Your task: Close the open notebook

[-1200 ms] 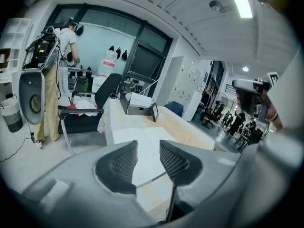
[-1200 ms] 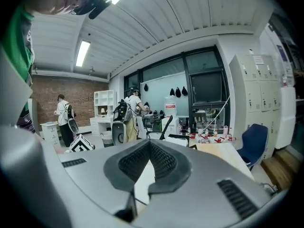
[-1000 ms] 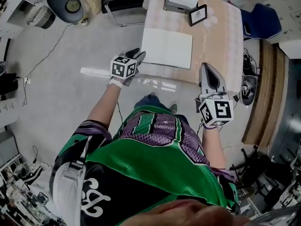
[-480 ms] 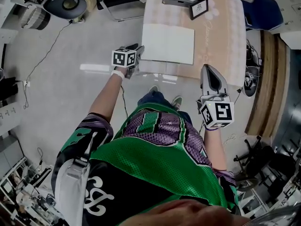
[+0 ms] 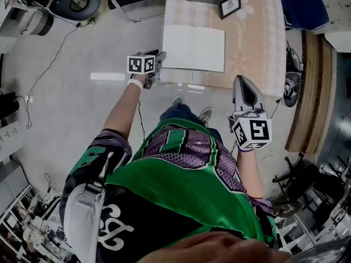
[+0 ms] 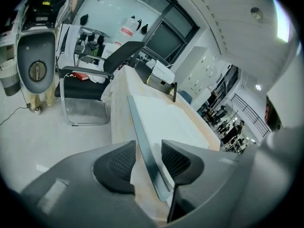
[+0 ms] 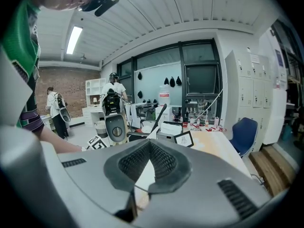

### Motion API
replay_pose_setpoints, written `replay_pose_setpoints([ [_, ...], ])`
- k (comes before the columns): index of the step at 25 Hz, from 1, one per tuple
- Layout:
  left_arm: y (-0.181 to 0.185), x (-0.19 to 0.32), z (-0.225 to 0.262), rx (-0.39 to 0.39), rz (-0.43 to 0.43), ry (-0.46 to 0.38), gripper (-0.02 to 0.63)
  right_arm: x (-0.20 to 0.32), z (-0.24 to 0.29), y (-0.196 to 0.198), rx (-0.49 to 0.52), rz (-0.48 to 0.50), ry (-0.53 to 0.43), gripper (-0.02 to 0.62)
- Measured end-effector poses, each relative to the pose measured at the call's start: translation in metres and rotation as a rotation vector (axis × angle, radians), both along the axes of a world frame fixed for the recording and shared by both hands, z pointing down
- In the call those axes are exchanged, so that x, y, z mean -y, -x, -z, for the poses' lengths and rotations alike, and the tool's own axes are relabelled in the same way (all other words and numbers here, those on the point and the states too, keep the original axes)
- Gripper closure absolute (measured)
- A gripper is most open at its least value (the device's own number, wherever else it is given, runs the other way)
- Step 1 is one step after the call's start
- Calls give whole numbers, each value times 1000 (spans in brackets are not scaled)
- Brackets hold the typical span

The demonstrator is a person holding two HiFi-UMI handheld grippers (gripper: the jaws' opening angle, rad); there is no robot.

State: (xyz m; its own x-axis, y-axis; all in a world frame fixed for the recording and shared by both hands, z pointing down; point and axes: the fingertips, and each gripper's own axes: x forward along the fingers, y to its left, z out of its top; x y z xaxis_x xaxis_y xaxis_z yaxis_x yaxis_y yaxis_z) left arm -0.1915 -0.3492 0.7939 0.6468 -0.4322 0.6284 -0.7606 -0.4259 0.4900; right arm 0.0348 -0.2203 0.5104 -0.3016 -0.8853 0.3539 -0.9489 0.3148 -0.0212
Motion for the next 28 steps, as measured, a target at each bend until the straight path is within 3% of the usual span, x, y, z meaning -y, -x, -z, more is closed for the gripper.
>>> replay_pose_setpoints([
  [9, -6, -3, 2, -97, -2, 60, 440, -2, -5, 1, 10, 2, 11, 597],
  [19, -8, -4, 23, -78, -32, 6, 440, 1, -5, 11, 27, 37, 3, 597],
  [28, -18, -5, 47, 6, -5, -52, 440, 7, 7, -17, 76, 84, -50, 597],
])
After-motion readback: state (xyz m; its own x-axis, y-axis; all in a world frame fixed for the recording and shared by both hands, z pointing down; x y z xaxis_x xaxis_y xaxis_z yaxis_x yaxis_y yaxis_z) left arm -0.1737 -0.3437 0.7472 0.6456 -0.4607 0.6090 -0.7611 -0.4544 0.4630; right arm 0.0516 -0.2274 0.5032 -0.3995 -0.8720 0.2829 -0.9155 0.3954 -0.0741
